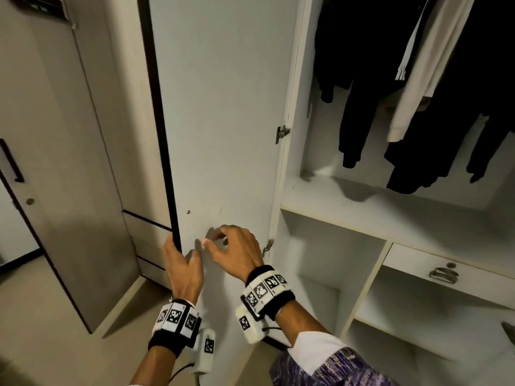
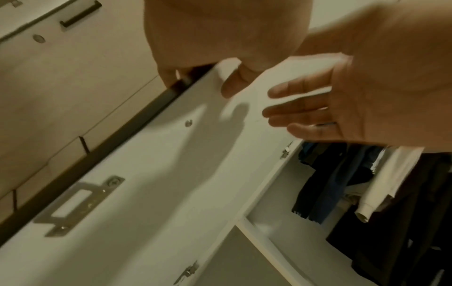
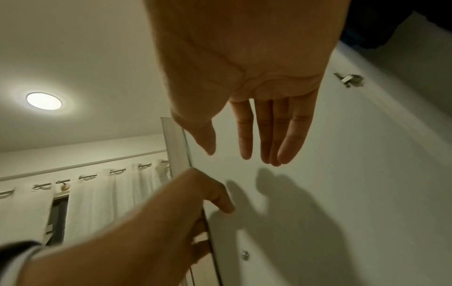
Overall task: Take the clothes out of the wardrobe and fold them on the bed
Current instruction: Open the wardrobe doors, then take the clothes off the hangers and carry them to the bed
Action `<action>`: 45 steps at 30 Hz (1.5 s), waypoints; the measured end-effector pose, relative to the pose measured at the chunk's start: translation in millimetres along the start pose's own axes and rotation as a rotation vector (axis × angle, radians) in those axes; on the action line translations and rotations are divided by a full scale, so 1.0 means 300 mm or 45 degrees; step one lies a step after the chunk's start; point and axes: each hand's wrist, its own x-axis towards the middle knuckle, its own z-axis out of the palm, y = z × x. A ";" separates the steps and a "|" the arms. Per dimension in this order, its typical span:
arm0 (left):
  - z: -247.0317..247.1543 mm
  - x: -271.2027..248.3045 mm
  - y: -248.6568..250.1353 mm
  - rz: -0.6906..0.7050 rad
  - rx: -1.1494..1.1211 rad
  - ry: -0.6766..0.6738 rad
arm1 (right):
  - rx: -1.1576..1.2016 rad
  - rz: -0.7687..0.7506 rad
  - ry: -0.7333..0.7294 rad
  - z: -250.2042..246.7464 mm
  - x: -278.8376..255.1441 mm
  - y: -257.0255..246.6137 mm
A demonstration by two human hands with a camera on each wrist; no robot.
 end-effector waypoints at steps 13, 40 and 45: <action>0.455 -0.437 0.038 -0.063 -0.135 -0.270 | 0.127 0.588 0.406 -0.447 -0.432 0.800; 2.073 -0.581 1.430 1.059 -0.383 -1.308 | -0.063 0.113 1.489 -2.393 0.001 1.418; 2.142 -0.498 1.605 1.149 -0.465 -1.291 | -0.270 0.049 1.587 -2.618 0.107 1.378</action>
